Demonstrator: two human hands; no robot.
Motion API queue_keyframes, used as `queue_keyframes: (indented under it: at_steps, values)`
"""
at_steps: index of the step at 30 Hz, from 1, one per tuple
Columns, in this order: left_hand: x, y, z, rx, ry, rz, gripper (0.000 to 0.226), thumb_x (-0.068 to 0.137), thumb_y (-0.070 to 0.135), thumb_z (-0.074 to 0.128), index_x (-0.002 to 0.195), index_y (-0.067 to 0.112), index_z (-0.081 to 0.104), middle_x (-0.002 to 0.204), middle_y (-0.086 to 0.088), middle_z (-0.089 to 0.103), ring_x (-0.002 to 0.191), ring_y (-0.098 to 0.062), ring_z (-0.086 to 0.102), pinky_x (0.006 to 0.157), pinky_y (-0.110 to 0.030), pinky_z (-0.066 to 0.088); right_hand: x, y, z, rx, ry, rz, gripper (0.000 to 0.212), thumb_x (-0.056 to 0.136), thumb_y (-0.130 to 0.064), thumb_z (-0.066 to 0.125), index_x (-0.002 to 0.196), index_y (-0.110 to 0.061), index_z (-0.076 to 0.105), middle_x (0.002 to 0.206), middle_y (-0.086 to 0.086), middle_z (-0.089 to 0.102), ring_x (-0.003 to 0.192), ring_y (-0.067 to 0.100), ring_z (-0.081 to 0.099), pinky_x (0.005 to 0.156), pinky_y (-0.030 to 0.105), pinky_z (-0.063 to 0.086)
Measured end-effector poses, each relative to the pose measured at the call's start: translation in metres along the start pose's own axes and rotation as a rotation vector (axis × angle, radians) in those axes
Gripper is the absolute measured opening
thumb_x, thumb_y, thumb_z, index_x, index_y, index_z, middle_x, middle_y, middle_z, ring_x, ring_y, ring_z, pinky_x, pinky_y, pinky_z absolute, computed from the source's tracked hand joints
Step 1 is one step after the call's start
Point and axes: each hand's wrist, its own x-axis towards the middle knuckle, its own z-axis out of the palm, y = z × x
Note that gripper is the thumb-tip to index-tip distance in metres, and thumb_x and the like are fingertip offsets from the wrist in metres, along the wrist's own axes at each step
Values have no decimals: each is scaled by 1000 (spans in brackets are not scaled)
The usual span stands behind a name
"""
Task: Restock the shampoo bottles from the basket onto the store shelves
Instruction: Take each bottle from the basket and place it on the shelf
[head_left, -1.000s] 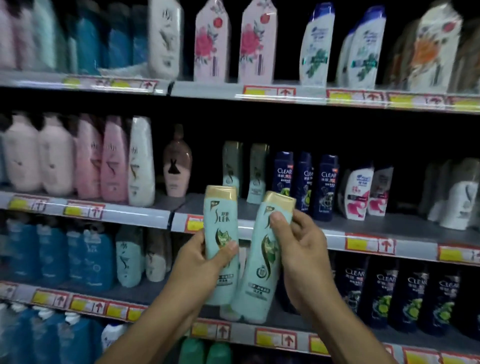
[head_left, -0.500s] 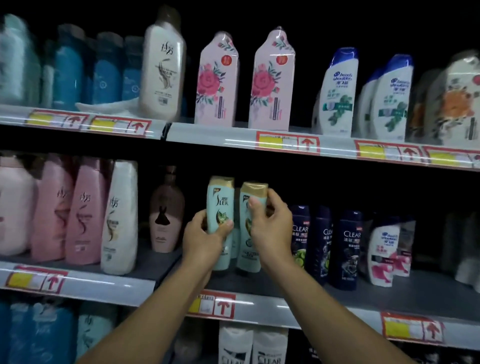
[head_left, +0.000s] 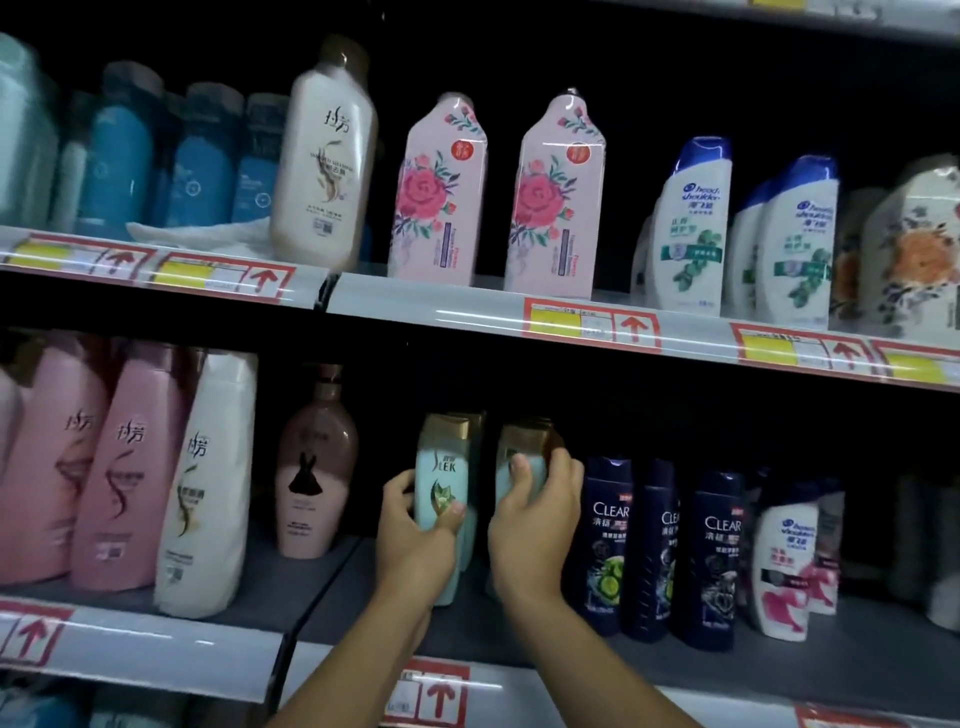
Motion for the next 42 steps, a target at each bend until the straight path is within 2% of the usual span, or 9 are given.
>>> queue_keyframes:
  at_steps: [6,11,15,18,23,27,33,36,42]
  values:
    - [5,-5,3,-30,-83,-46,48,92,7,66,126,31,43,111,3,65,99,-18,65,83,-42,56,-3,6,8,11,42,63,22,105,-21,45,124,-15,52,106,-1,62,96,17,62,82,34,54]
    - [5,2,3,-79,-142,-109,45,97,6,59,129,31,40,111,1,63,103,-22,64,82,-38,54,-8,7,7,6,68,149,36,106,-23,44,139,-12,48,115,2,61,102,18,60,85,29,49]
    - [3,3,0,-74,-143,-121,48,96,7,62,133,30,42,114,0,65,103,-22,65,86,-41,56,-14,7,9,-5,89,186,41,106,-22,41,145,-14,44,137,8,59,121,24,59,99,38,52]
    - [1,2,-5,-79,-145,-134,62,92,11,70,142,28,39,118,1,66,104,-19,66,82,-36,56,-26,0,11,-7,113,233,44,106,-16,37,150,-15,41,148,6,50,135,24,50,104,31,45]
    - [-8,11,-9,-77,-138,-102,95,82,11,80,154,34,23,149,4,47,115,-15,60,94,-37,53,-51,-16,13,34,123,299,49,103,-13,36,152,-17,37,156,2,41,143,23,42,111,47,45]
    - [-23,29,-15,-34,-74,-17,90,84,9,77,153,33,25,159,7,31,119,-6,43,92,-31,45,-62,-32,-3,68,111,288,39,102,-13,42,139,-20,49,140,-10,46,133,17,48,101,42,52]
    - [-70,54,-17,-19,-109,46,70,87,6,73,142,32,39,145,8,46,119,-2,48,87,-15,40,-65,-53,-60,155,-72,253,22,103,-19,47,117,-36,51,124,-15,54,109,0,55,81,17,51]
    - [-107,59,-13,26,-158,65,65,87,10,74,140,31,43,140,10,51,131,-8,46,99,-21,39,-65,-56,-98,177,-129,245,20,102,-18,49,116,-31,55,119,-11,58,103,-3,56,74,9,47]
    - [-175,52,2,42,-272,-12,53,89,19,74,130,39,48,129,16,59,124,-4,54,104,-32,46,-77,-47,-176,195,-282,224,14,102,-17,53,107,-27,61,111,-8,62,92,-8,58,74,6,46]
